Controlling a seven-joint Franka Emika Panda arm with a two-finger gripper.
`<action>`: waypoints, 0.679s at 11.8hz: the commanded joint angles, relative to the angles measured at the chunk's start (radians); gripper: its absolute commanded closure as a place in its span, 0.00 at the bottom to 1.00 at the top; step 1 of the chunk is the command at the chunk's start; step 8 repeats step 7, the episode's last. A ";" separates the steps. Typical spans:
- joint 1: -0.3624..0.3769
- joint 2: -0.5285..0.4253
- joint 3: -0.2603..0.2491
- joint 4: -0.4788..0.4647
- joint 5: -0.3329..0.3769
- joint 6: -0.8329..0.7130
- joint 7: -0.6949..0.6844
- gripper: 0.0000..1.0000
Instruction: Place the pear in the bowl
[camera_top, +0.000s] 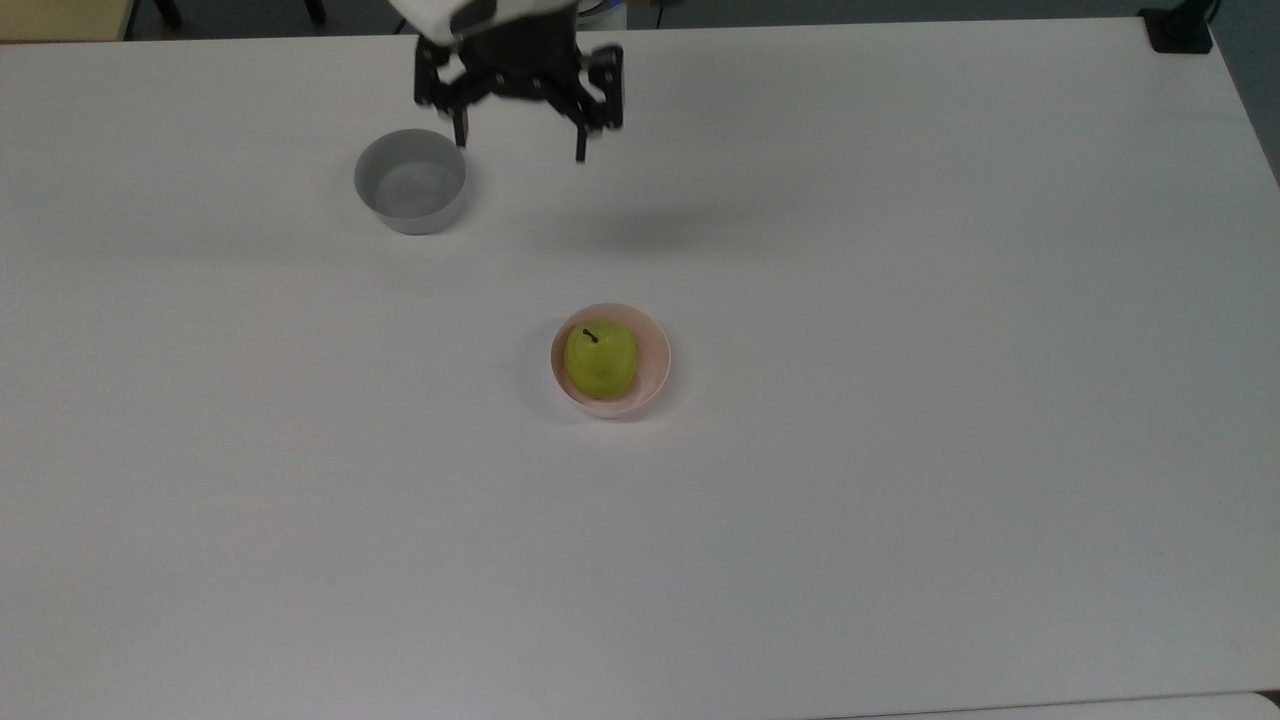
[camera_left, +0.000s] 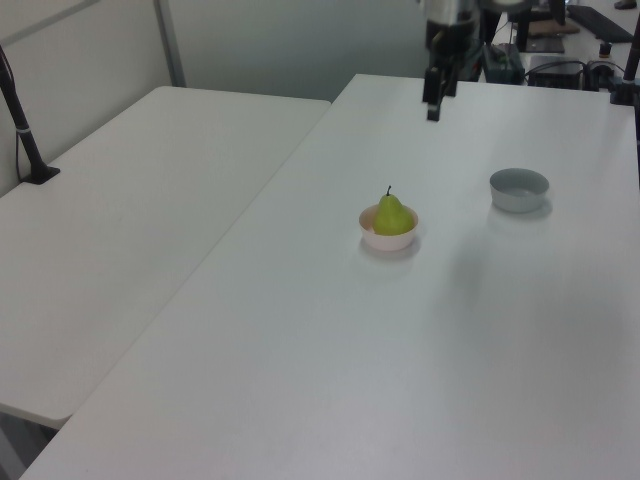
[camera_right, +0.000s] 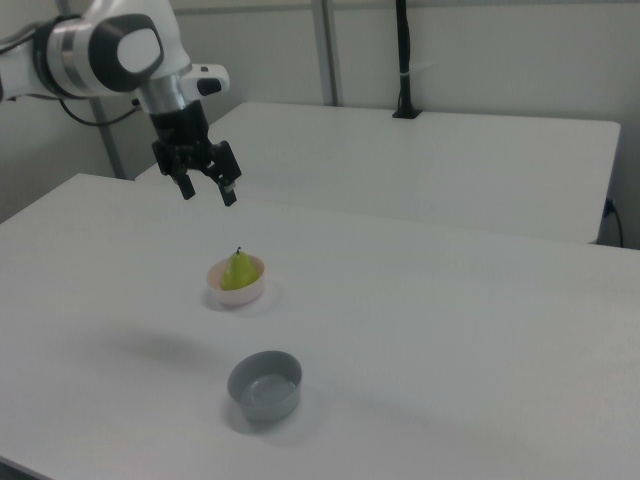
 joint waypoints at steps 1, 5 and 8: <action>-0.011 -0.096 -0.007 -0.034 0.020 -0.120 -0.065 0.00; -0.031 -0.125 -0.007 -0.032 0.056 -0.185 -0.085 0.00; -0.031 -0.119 -0.007 -0.030 0.049 -0.177 -0.087 0.00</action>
